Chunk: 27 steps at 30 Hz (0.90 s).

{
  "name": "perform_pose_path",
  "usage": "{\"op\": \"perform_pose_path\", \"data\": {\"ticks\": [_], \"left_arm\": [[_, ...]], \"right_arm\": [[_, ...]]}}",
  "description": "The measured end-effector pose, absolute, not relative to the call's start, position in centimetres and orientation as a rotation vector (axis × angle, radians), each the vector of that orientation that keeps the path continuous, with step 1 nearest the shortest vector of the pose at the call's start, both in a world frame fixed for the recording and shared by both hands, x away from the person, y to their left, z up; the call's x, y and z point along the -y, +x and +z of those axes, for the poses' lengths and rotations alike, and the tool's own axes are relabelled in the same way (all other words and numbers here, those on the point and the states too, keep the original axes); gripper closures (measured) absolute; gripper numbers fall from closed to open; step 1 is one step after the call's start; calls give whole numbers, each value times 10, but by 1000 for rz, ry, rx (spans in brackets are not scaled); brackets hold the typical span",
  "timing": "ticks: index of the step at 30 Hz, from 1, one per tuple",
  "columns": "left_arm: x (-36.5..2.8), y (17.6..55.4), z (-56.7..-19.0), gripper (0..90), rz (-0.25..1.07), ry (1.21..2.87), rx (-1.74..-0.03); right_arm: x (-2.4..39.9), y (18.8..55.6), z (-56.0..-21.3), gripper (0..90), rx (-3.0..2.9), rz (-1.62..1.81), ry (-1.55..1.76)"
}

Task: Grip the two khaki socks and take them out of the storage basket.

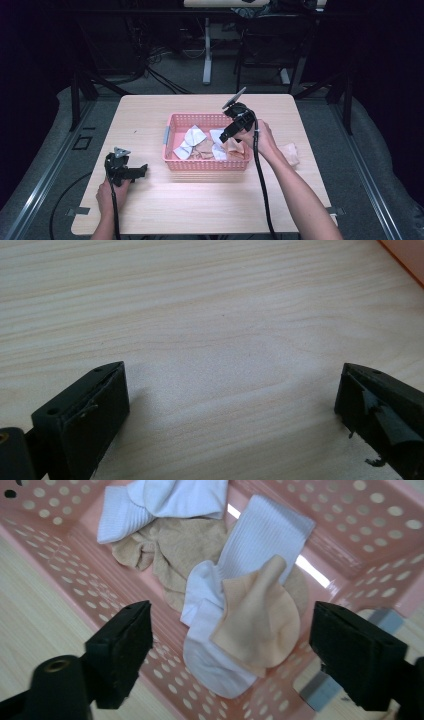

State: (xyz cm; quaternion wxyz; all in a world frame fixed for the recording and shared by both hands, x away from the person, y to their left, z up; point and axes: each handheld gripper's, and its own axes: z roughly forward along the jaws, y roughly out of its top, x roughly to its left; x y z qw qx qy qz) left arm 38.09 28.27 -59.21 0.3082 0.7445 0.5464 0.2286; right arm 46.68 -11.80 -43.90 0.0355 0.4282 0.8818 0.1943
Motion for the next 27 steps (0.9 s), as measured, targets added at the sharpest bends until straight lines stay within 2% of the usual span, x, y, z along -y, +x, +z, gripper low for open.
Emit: {"op": "perform_pose_path", "data": {"ticks": [3,6,12,14,18,24,27], "left_arm": [[-283,381,-592,8,604,1968,-1444],[-283,381,-592,9,605,1968,-1444],[-283,381,-592,8,604,1968,-1444],[-283,381,-592,8,605,1968,-1444],[-283,381,-592,9,606,1968,-1443],[-283,381,-592,9,604,1968,-1445],[-283,381,-592,9,604,1968,-1445]], "right_arm": [[111,470,-451,221,-2729,540,1326],[107,475,-464,290,-2716,478,1365],[113,483,-483,461,-2701,430,1457],[115,484,-487,542,-2672,454,1488],[118,485,-493,643,-2697,439,1488],[114,484,-498,840,-2729,410,1452],[114,483,-495,857,-2733,410,1444]]}}
